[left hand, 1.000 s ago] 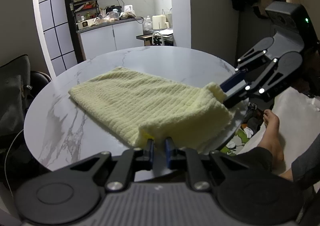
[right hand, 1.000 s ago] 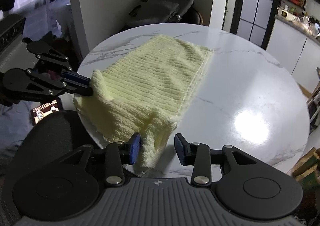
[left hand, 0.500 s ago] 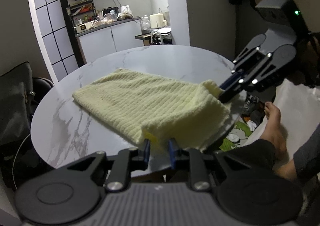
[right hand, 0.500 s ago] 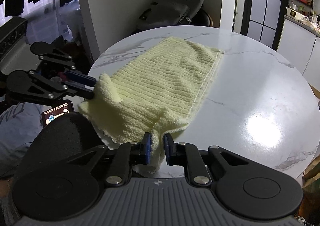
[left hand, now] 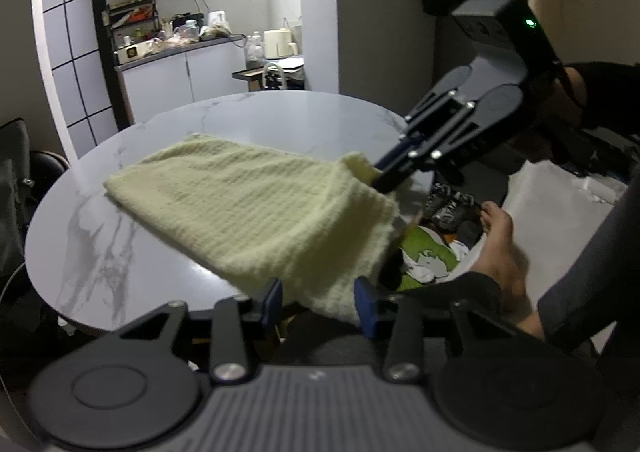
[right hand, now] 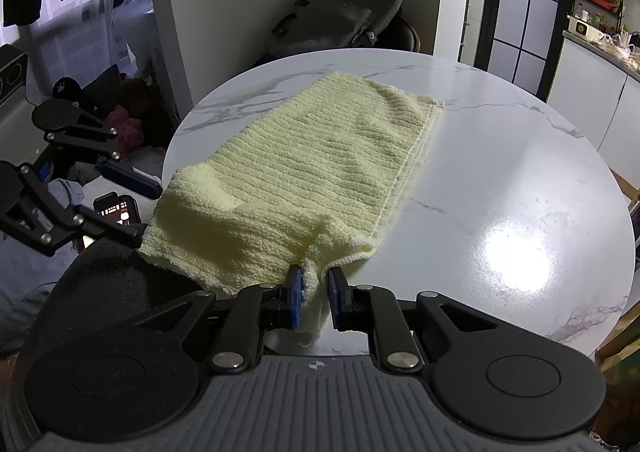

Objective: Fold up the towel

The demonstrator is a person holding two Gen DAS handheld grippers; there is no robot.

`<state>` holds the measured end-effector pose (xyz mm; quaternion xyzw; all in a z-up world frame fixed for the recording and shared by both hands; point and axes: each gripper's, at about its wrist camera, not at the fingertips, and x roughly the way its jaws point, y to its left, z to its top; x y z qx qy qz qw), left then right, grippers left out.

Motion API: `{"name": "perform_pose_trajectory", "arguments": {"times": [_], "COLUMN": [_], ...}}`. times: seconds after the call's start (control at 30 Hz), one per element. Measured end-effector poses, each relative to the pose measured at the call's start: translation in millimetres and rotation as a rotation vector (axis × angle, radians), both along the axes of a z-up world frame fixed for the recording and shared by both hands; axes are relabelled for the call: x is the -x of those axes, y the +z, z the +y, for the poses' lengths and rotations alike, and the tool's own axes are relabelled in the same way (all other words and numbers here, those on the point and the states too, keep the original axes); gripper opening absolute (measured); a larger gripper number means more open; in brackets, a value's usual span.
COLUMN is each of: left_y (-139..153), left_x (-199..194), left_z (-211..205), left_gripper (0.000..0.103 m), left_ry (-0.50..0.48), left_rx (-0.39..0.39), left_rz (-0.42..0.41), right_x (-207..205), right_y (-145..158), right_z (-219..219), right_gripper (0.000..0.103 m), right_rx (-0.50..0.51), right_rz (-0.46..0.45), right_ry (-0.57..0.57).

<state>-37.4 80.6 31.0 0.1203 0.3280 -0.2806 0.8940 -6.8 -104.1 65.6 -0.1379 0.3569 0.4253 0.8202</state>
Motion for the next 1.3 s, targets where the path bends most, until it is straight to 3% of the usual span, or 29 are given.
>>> {"name": "perform_pose_trajectory", "arguments": {"times": [0.27,0.33,0.5,0.6,0.87,1.0,1.3], "left_y": [-5,-5,-9,-14,-11,-8,22], "left_x": [-3,-3,-1,0,3,0,-1], "left_z": [-1,-2,-10,-17,-21,-17,0], "left_gripper": [0.045,0.051,0.052,0.043,0.008,0.007,0.007], "left_ry": [0.021,0.018,0.057,0.102,0.071,0.082,0.119], "left_rx": [0.037,0.047,0.003,-0.053,-0.007,0.006,0.046], "left_rz": [0.021,0.018,-0.041,-0.098,-0.096,-0.077,-0.124], "right_x": [2,1,1,1,4,6,10], "right_y": [1,1,0,0,2,11,46], "right_z": [0,0,1,1,3,3,0], "right_gripper": [0.016,0.016,0.016,0.016,0.010,0.010,0.009], "right_rx": [0.011,0.012,0.010,0.009,0.014,0.000,-0.082], "right_rz": [-0.007,-0.007,-0.008,-0.010,-0.020,-0.034,-0.093], "right_ry": [-0.002,-0.003,-0.002,-0.002,0.004,0.002,-0.004]}}
